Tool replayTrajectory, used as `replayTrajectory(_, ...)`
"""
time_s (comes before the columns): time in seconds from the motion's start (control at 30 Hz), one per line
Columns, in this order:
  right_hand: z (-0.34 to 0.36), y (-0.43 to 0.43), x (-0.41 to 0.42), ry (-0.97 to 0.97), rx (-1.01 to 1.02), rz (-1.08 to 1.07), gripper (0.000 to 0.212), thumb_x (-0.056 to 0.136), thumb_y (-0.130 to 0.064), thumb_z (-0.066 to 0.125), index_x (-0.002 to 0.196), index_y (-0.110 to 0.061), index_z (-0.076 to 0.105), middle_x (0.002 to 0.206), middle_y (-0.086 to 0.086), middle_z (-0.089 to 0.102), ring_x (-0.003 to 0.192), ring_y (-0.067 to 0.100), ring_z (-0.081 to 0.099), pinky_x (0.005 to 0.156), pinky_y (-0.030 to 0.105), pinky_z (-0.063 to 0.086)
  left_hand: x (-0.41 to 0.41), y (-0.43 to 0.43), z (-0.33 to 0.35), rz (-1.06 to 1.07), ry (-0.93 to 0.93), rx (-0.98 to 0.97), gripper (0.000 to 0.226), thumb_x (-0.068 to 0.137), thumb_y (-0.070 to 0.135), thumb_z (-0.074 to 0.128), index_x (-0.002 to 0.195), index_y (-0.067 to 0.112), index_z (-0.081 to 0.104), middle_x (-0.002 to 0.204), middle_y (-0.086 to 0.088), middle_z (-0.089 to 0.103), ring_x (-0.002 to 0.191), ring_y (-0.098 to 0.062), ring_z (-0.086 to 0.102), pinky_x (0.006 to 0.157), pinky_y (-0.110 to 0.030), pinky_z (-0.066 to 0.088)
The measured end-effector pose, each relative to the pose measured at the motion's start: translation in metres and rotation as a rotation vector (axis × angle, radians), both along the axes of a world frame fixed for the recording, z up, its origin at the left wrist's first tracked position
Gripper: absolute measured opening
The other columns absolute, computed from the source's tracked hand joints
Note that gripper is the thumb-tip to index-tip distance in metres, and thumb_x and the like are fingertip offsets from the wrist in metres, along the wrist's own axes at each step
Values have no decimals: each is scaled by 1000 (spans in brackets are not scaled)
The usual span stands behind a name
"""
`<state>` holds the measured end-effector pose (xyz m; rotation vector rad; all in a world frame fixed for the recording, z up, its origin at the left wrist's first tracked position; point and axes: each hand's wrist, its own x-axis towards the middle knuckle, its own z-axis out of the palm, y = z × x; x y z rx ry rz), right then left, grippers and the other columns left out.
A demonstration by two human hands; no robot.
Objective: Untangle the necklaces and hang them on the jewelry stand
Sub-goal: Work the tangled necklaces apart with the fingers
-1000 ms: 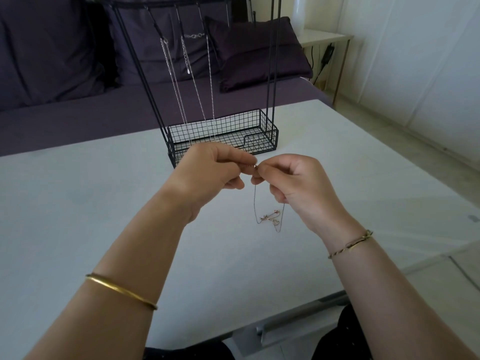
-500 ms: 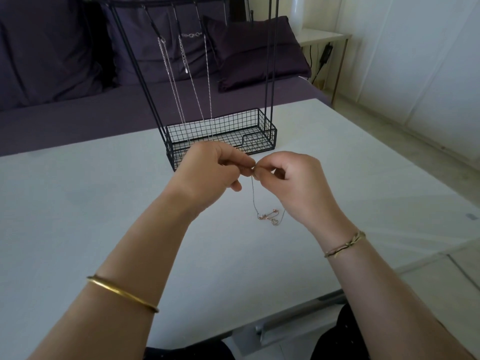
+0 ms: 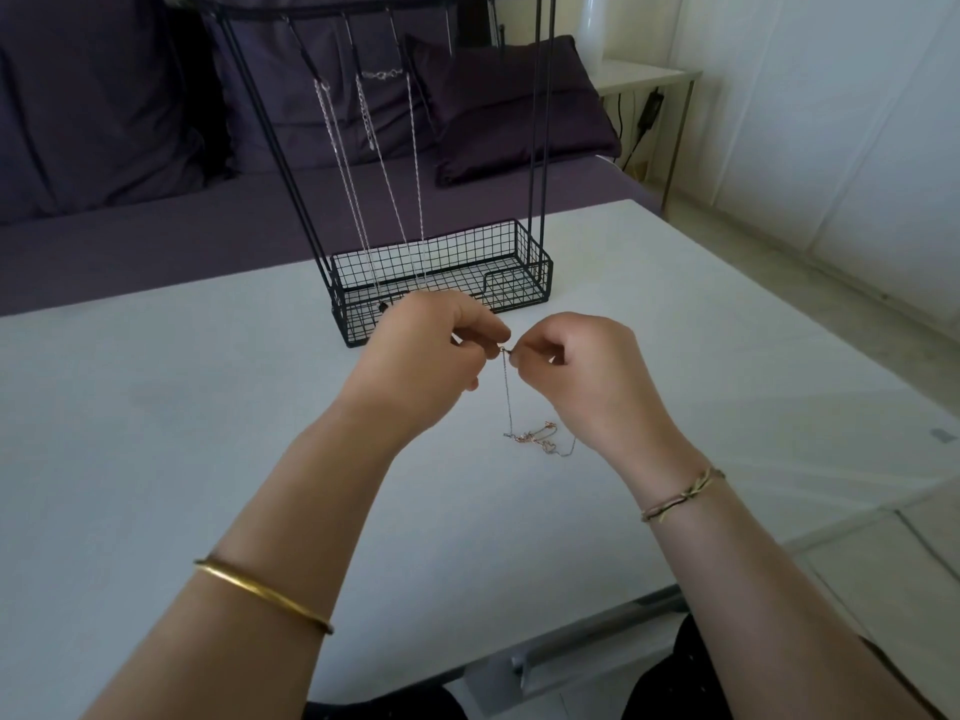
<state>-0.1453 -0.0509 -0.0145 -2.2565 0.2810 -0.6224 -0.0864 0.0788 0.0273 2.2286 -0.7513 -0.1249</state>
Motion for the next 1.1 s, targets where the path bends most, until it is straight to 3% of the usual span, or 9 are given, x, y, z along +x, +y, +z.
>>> replayTrajectory(0.13,0,-3,1,16,-38,12,21,86,-17,64,79,2,67,77,13,66,65,22,55,59,27,39,2,-1,-3,-18,-8,79,43,87,-1,42,107,27,68,85,6,65,65,-9,62,40,-8,36)
replayTrajectory(0.23,9,-6,-2,42,-26,67,15,86,-20,66,79,-7,68,75,3,64,59,6,50,55,15,37,2,-2,-1,-34,34,96,40,88,1,43,99,28,70,74,0,62,61,-11,55,41,-11,37)
replayTrajectory(0.33,17,-13,-7,71,-71,120,6,84,-17,68,82,-12,70,79,-3,64,67,5,54,60,11,38,-2,-2,5,-26,74,78,39,89,1,40,85,26,70,70,4,57,63,-12,53,56,-19,44)
replayTrajectory(0.47,29,-23,-13,-46,0,83,5,82,-11,69,78,-13,70,70,-14,61,61,-4,54,60,7,39,-3,-6,16,63,248,-63,40,85,-6,34,68,15,64,64,2,48,61,-15,46,74,-32,52)
replayTrajectory(0.57,43,-29,-19,-85,47,83,7,83,-12,69,76,-13,71,64,-15,59,57,-7,52,58,7,37,-6,-8,33,117,462,-260,34,76,-12,29,59,10,48,64,-5,47,52,-14,41,63,-27,48)
replayTrajectory(0.63,53,-31,-20,-101,89,104,8,84,-13,68,76,-12,71,64,-13,61,58,-4,52,58,9,37,-7,-7,43,102,537,-298,30,73,-12,27,57,10,41,72,-8,58,53,-14,45,61,-27,44)
replayTrajectory(0.73,69,-34,-22,-118,179,126,7,85,-12,67,80,-12,70,65,-12,60,55,-7,51,55,8,36,-5,-5,61,92,492,-262,29,74,-9,26,57,12,37,72,-6,67,58,-14,47,59,-26,39)
replayTrajectory(0.83,86,-37,-23,-121,197,132,6,87,-11,65,83,-9,70,64,-10,59,51,-7,50,52,6,35,-3,-7,82,91,464,-288,28,74,-7,27,57,12,40,50,-2,52,53,-17,41,56,-26,36)
replayTrajectory(1.1,123,-44,-11,-142,269,141,13,84,-12,68,74,-19,68,52,-19,58,52,-5,50,50,6,35,14,-11,120,116,346,-147,17,87,18,56,70,14,61,58,4,43,58,-12,39,61,-25,41)
